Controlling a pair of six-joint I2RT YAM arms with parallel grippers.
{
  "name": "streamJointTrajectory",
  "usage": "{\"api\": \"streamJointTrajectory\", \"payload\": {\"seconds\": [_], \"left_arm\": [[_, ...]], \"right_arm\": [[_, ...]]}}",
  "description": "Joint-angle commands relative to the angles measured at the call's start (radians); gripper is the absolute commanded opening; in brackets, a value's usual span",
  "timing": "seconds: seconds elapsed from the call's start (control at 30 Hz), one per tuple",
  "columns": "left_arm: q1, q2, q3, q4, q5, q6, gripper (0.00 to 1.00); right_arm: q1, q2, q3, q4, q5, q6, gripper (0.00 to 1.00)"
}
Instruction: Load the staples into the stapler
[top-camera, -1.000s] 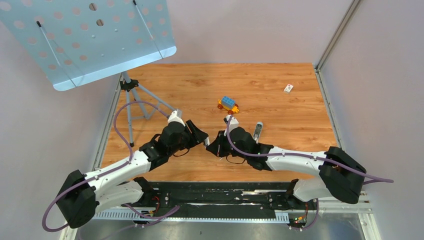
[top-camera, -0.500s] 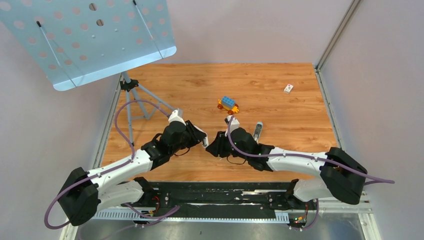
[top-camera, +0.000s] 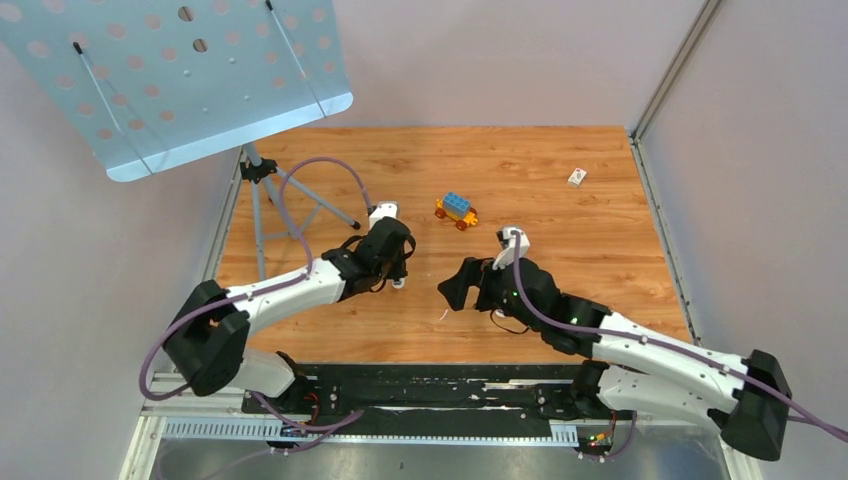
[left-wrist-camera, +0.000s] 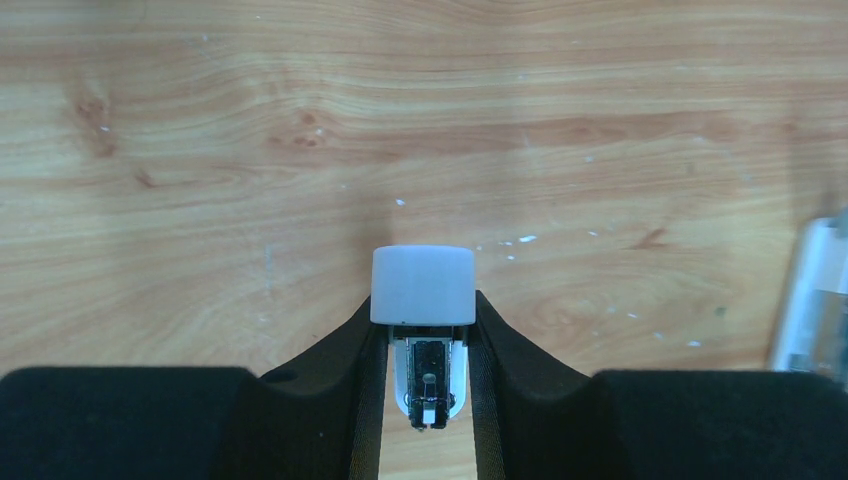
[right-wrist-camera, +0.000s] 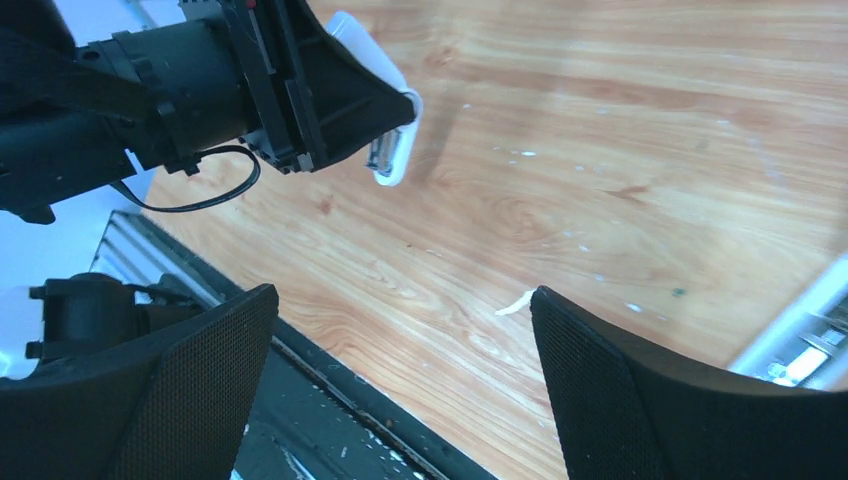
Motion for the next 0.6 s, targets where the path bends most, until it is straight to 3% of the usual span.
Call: {"api": "streamJointTrajectory", "payload": {"seconds": [0.0, 0.23, 0.57], "left_arm": [[0.004, 0.084, 0.079, -0.052, -0.067, 0.14, 0.05], [0.004, 0.212, 0.149, -0.002, -0.06, 0.219, 0.06], [0.004, 0.338, 0.19, 0.044, -0.034, 0.251, 0.09]], "right_arm": [[0.007, -0.116, 0.013, -0.238, 0.193, -0.03, 1.0], [0.005, -0.297, -0.046, -0.332, 0.322, -0.011, 1.0], [0.004, -0.352, -0.015, -0.466, 0.401, 0.006, 1.0]]}}
